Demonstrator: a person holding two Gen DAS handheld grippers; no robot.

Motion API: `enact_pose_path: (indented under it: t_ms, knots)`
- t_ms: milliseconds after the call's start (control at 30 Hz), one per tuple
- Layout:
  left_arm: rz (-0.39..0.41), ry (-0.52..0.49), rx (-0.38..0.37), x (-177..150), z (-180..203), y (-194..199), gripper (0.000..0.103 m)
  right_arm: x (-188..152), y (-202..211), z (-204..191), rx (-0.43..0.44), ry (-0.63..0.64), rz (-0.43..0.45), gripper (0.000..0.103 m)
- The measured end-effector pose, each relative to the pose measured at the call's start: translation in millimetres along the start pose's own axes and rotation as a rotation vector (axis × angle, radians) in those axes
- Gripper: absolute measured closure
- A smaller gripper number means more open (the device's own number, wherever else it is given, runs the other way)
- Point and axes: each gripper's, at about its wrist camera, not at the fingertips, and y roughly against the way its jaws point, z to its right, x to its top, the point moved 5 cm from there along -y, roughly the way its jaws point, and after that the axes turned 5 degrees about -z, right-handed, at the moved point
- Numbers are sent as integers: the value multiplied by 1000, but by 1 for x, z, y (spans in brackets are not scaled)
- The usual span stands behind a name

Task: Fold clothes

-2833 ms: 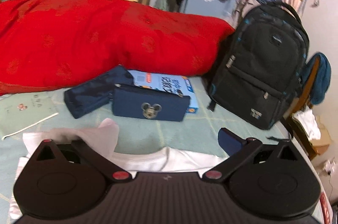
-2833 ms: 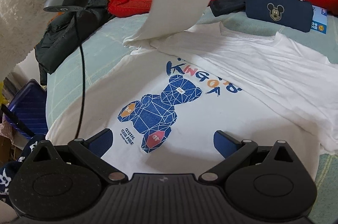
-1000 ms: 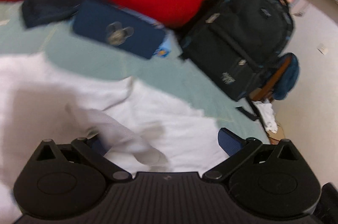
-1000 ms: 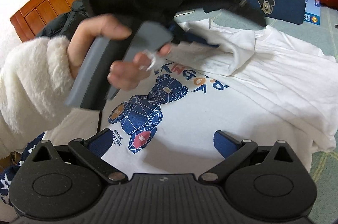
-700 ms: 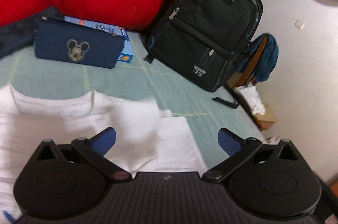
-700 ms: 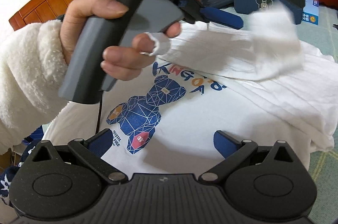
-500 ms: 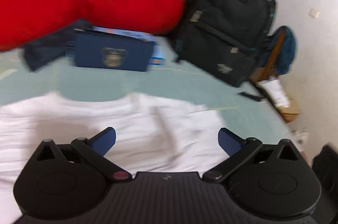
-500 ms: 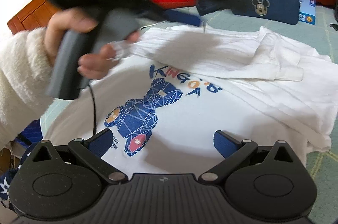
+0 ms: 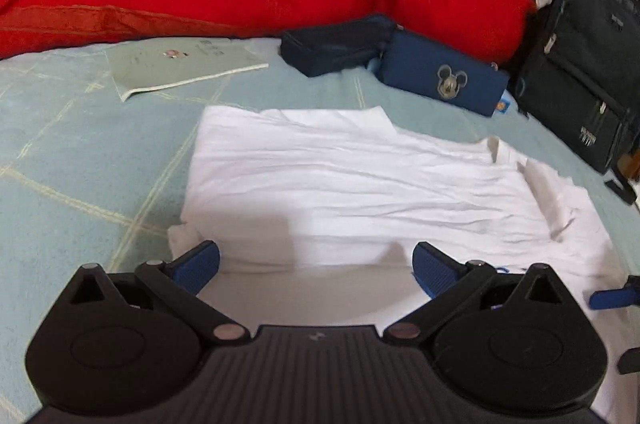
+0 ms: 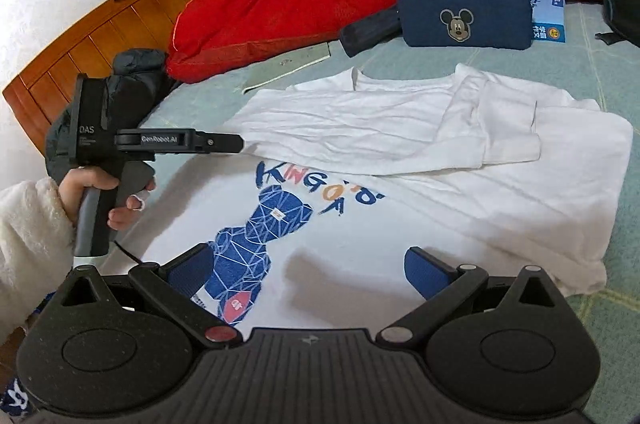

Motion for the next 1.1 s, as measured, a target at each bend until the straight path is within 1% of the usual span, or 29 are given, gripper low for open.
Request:
enact_pose_path:
  t_ms: [33,100,200,267,333,400,433,533,567,600,667,767,800,833,867,933,1000,1100]
  knots:
    - [19,-10,-3,-2,2,7,1,0,-2,1,-4,2,-2,0]
    - [26,-51,47,-10,9,22,1,0,-3,6,-4,-4,1,0]
    - [13,-148,105,-34,19,44,1,4,-7,15,43,-22,23,0]
    - [7,-205,139,-49,24,57,1,8,-9,24,95,-64,41,0]
    - [39,-236,156,-64,26,70,1,13,-4,36,123,-142,74,4]
    - [53,-235,142,-72,29,76,1,18,7,46,103,-197,115,14]
    - [58,-234,132,-77,29,79,1,21,13,50,93,-224,136,15]
    - [65,-274,115,-84,39,80,1,30,31,64,4,-285,182,26]
    - [72,-282,107,-84,43,81,1,33,38,69,-21,-310,195,32]
    - [80,-289,99,-84,46,82,1,35,43,76,-31,-348,211,36]
    - [94,-297,69,-84,53,85,1,37,48,95,-13,-455,244,40]
    - [111,-303,12,-87,62,90,1,34,34,115,6,-588,227,45]
    - [117,-309,0,-88,64,92,1,32,26,118,-11,-617,215,45]
    - [121,-315,-3,-90,65,93,1,30,20,120,-34,-641,213,49]
    - [125,-319,-3,-91,64,94,1,30,15,121,-51,-658,226,52]
    - [130,-321,-4,-94,63,97,1,31,9,122,-107,-676,261,62]
    - [133,-321,-10,-97,60,100,1,32,4,124,-168,-686,291,83]
    - [145,-326,-26,-100,57,104,1,31,5,115,-221,-664,310,88]
